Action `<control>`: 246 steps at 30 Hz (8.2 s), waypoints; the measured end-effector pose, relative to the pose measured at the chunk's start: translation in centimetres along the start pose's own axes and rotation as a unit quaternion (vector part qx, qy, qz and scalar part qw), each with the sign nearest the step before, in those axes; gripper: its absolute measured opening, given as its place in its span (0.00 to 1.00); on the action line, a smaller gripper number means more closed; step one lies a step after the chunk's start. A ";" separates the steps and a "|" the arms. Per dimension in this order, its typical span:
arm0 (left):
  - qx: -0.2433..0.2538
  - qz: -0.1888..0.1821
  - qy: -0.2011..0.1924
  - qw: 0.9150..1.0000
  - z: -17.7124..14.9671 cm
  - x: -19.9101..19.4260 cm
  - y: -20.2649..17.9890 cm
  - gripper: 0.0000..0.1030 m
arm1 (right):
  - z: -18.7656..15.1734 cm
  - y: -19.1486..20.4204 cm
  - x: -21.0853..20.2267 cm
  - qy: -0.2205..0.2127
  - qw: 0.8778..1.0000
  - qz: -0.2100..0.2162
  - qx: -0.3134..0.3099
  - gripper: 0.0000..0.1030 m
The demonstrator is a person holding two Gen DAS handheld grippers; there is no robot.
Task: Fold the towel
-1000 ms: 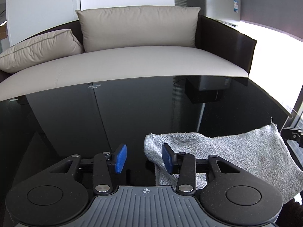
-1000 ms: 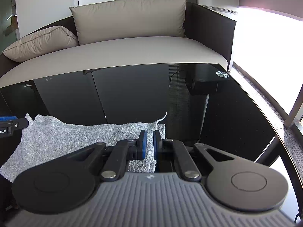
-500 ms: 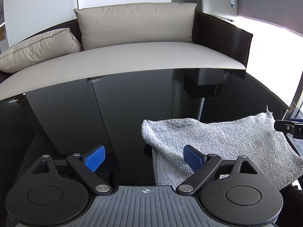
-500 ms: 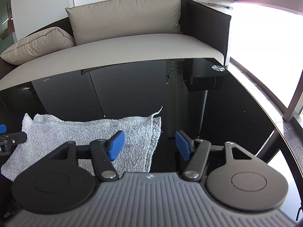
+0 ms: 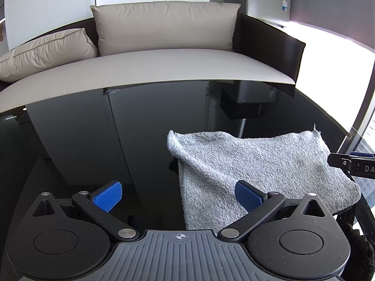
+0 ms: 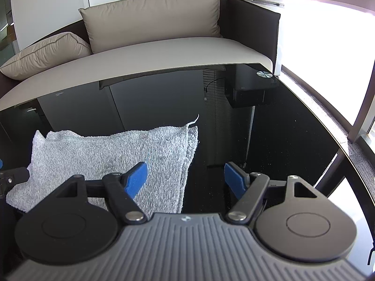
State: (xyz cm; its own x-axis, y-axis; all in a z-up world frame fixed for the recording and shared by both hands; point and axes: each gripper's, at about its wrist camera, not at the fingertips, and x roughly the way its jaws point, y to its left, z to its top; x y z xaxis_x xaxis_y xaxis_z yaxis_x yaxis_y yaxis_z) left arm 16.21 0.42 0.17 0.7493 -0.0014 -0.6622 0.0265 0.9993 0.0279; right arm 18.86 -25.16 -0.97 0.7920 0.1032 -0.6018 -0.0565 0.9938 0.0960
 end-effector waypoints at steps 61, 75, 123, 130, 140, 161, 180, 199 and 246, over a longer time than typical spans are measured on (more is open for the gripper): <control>-0.012 -0.033 0.010 0.999 -2.8 -2.5 -1.1 0.07 | -3.9 -0.1 -5.2 0.008 0.988 0.008 0.155 0.05; -0.013 -0.030 0.024 0.999 -3.2 -3.9 -2.0 0.07 | -3.6 -0.7 -6.2 0.005 0.987 -0.002 0.162 0.05; -0.030 -0.022 0.043 0.998 -3.9 -5.0 0.4 0.27 | -0.2 4.8 -7.5 -0.063 0.992 0.025 0.106 0.05; -0.036 -0.028 0.043 0.998 -3.9 -5.2 0.6 0.27 | 1.3 9.1 -7.2 -0.093 0.981 0.168 0.021 0.05; -0.039 -0.032 0.043 0.998 -3.9 -5.3 0.5 0.27 | 0.8 11.7 -5.5 0.020 0.942 0.332 -0.048 0.05; -0.050 -0.019 0.039 0.998 -3.9 -6.3 2.1 0.32 | -0.5 11.6 -4.4 0.059 0.937 0.344 -0.032 0.06; -0.092 -0.061 0.018 0.994 -1.5 -5.3 4.1 0.50 | -2.8 12.1 -4.3 0.081 0.927 0.359 -0.070 0.35; -0.061 -0.101 0.025 0.993 2.1 -0.6 2.5 0.48 | -4.0 11.9 -5.7 0.067 0.926 0.358 -0.100 0.47; -0.108 -0.165 0.068 0.978 5.4 7.1 3.0 0.13 | -4.7 13.1 -5.8 0.063 0.950 0.298 -0.070 0.29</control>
State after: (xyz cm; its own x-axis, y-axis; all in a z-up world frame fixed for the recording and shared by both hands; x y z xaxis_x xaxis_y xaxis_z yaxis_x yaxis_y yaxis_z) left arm 25.16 3.24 -0.38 0.6278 -0.3339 -0.7031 0.0996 0.9304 -0.3529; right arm 10.65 -12.57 0.05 0.5157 0.6448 -0.5642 -0.5593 0.7522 0.3484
